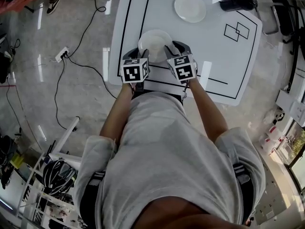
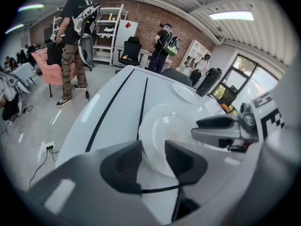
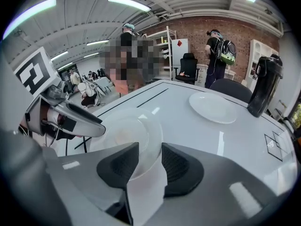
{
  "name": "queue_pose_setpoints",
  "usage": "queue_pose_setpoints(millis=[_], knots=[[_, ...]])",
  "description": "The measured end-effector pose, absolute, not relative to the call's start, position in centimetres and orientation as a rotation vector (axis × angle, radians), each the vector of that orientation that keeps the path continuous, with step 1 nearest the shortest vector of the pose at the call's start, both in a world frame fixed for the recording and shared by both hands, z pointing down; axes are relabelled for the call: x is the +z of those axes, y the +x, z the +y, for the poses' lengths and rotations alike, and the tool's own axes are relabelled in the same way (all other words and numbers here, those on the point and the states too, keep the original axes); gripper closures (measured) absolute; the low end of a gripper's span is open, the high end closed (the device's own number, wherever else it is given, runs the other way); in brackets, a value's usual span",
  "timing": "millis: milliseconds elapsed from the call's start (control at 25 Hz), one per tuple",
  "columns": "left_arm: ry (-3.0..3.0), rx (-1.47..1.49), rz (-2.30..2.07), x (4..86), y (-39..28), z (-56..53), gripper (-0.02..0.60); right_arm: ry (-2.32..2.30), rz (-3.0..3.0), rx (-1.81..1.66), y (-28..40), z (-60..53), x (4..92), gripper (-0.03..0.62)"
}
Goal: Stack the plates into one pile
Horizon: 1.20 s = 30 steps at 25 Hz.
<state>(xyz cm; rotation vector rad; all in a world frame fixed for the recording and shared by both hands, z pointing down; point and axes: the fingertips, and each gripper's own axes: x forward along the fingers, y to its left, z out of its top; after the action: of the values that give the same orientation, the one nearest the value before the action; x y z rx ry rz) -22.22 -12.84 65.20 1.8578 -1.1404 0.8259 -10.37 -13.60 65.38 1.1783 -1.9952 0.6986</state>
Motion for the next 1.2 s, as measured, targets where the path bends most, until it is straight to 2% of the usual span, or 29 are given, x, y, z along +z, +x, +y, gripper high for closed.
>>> queue_pose_setpoints(millis=[800,880,1080,1200], knots=[[1.882,0.875,-1.048,66.0,-22.4,-13.2,0.426,1.158,-1.992,0.74,-10.6,-14.2,66.3,0.426],[1.889,0.862,-1.026,65.7,-22.9,-13.2,0.428,1.168,-2.002,0.761,-10.6,-14.3,65.8,0.391],[1.944,0.851,-0.99,64.2,-24.9,-13.7,0.428,1.275,-1.999,0.806,-10.7,-14.1,63.4,0.394],[2.023,0.842,-0.921,62.5,-24.8,-12.7,0.465,1.297,-2.04,0.836,-11.1,-12.5,61.7,0.409]])
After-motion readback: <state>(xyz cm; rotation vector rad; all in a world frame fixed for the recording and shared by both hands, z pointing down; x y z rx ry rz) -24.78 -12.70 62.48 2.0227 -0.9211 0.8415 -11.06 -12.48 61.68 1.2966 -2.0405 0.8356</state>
